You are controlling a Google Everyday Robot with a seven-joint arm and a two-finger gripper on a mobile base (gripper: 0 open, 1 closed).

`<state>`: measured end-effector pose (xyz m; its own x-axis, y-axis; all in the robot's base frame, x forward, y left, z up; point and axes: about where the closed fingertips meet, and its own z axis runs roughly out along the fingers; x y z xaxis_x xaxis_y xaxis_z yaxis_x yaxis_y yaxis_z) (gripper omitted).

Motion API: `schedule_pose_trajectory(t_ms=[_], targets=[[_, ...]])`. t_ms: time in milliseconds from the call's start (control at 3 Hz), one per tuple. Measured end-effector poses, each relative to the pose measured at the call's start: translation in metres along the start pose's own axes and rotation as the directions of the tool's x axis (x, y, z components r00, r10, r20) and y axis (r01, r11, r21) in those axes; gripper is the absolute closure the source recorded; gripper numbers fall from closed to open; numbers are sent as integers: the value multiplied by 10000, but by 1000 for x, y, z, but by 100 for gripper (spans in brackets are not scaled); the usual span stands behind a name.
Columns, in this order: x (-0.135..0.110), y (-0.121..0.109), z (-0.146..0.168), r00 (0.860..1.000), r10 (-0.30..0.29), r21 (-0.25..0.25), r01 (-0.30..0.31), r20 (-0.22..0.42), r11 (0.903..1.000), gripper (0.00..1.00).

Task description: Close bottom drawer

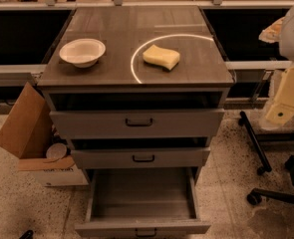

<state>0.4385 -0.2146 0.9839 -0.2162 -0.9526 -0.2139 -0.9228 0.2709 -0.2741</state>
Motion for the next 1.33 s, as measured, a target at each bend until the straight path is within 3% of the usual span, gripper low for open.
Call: schedule_pose_trajectory(t_ms=[333,667,1000,1333], targets=[[0,0,0,10000,0,-1,0,2,10000,0],[-2,9,15,9986,-3,-613,36,527,9981,0],[-22,65,55,9762,-107,-1621,469,2168,9857,0],[-34,123,97,9479,518,-2739,383,3143,9610,0]])
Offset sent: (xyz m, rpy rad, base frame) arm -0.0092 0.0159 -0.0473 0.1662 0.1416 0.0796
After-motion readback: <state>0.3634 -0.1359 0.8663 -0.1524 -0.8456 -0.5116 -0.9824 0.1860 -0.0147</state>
